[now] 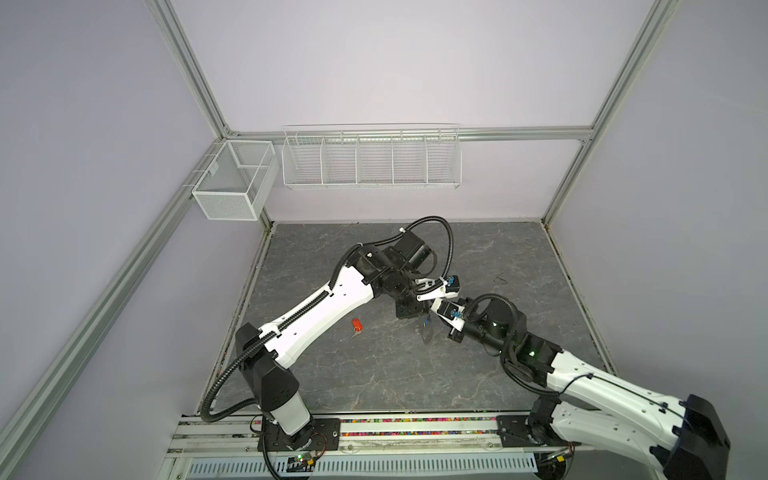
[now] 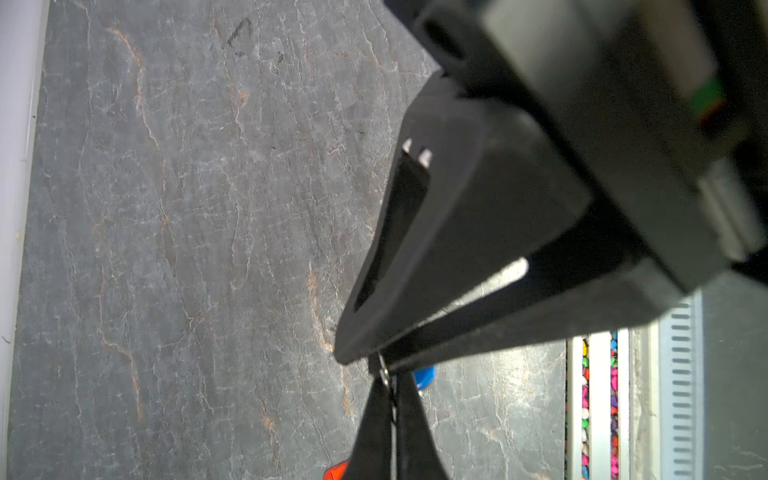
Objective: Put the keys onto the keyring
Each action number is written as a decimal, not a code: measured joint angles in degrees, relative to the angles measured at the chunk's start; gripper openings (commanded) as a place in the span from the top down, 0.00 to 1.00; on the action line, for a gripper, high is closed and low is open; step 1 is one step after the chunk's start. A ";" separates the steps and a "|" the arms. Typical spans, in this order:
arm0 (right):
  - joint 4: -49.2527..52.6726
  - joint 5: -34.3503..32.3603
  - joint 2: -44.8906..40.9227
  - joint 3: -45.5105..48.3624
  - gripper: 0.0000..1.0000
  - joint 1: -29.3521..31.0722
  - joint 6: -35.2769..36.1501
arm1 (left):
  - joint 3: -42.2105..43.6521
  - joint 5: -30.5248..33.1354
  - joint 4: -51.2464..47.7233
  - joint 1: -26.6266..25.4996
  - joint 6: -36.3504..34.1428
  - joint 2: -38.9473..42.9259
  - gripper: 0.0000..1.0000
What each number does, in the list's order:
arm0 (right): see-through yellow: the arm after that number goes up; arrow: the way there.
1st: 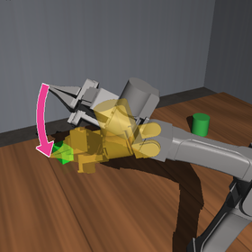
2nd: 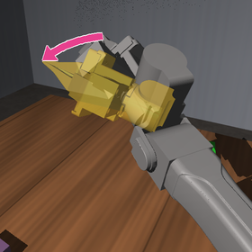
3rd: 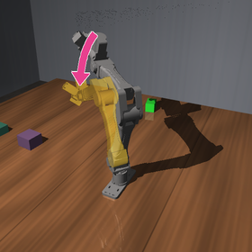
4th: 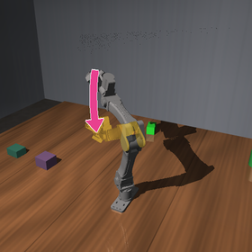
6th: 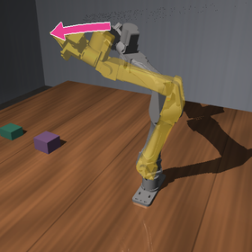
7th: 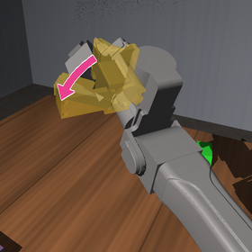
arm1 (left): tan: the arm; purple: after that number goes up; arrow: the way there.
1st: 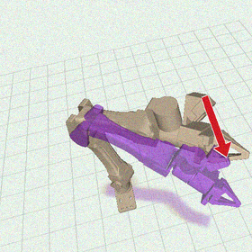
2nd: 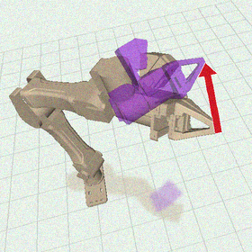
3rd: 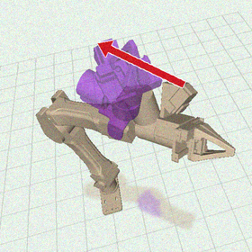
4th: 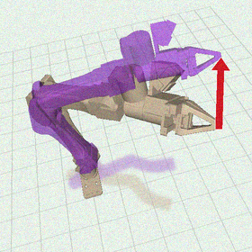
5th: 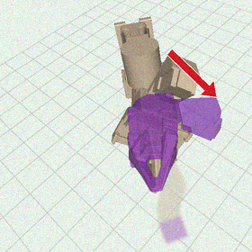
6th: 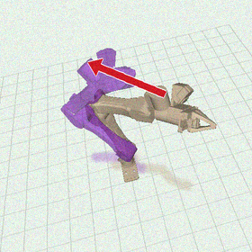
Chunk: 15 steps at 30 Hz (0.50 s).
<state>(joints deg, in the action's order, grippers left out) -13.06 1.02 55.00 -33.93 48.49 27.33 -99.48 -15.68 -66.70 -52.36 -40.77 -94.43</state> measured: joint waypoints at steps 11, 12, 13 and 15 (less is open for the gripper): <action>0.61 6.91 -1.27 0.00 0.86 -1.20 -0.76 | 1.79 -1.68 0.35 0.00 -3.28 2.54 1.00; 0.79 7.23 -1.25 0.00 0.86 -1.22 -0.85 | 1.95 -1.77 0.35 0.00 -3.32 2.62 1.00; 0.85 7.50 -1.22 0.00 0.87 -1.20 -1.05 | 2.03 -1.88 0.33 0.00 -3.34 2.69 1.00; 0.96 7.63 -1.20 -0.02 0.88 -1.20 -1.27 | 2.14 -1.95 0.35 0.02 -3.45 2.73 1.00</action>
<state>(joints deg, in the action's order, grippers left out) -12.10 8.64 53.80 -33.95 47.29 26.06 -97.34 -17.63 -66.35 -52.34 -44.23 -91.70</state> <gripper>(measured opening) 0.130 0.047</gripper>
